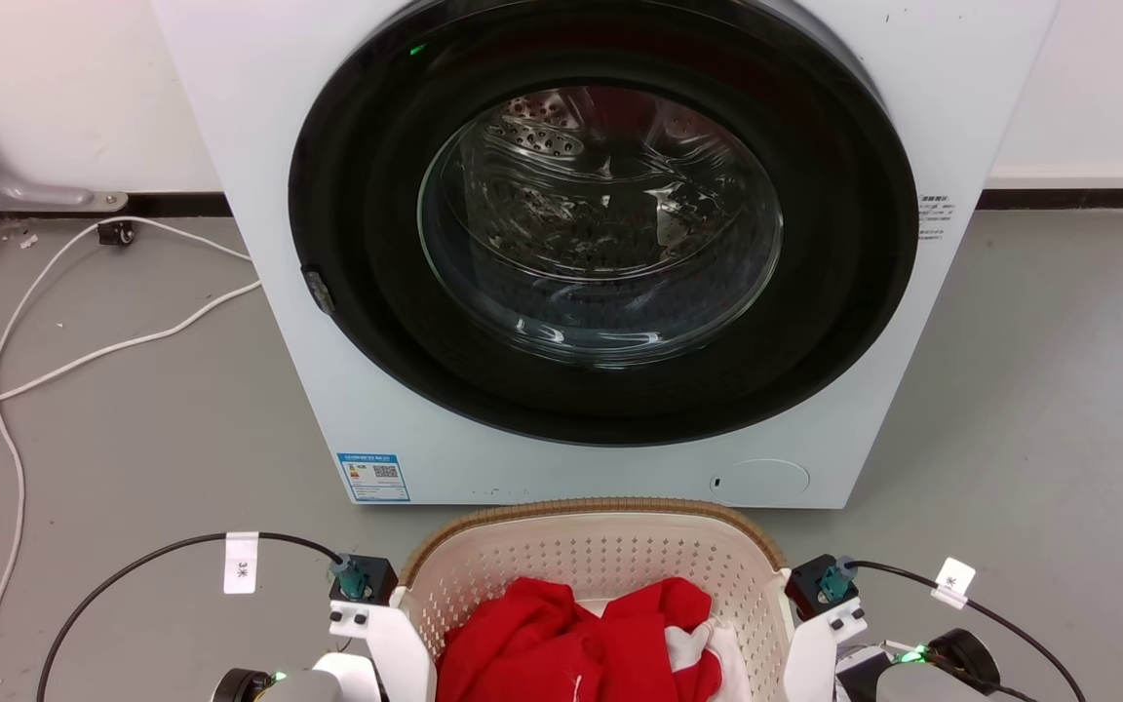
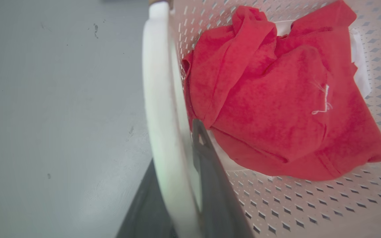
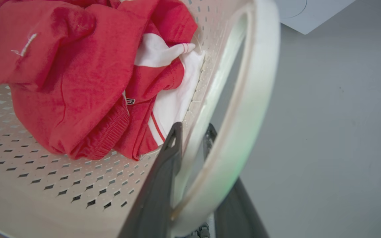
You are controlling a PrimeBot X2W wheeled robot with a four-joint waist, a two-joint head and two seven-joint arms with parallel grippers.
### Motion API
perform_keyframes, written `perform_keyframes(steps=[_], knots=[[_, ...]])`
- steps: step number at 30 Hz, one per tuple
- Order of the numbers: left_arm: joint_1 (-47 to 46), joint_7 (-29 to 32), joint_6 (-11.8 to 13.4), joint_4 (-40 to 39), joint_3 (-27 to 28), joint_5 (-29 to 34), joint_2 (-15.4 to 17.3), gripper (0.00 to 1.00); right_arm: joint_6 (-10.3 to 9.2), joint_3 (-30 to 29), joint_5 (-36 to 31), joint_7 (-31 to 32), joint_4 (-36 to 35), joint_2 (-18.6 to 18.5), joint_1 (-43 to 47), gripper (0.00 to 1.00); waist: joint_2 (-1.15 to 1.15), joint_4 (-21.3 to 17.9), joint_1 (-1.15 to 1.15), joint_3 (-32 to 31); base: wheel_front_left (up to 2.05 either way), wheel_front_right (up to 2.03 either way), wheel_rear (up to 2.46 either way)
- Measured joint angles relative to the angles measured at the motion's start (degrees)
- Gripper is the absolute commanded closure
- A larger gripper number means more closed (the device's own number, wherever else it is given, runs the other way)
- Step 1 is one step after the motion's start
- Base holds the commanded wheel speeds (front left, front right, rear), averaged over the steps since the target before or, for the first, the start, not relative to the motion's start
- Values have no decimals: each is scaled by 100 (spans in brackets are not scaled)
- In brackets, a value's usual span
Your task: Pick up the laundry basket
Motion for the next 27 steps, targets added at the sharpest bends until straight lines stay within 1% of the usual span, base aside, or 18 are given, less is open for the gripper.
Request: perform_keyframes(steps=[27], knots=[[-41, -68, 0, 44, -584, -611, 89, 100, 0, 595, 651, -87, 34, -47, -83, 100, 0, -25, 0, 33, 0, 0, 0]])
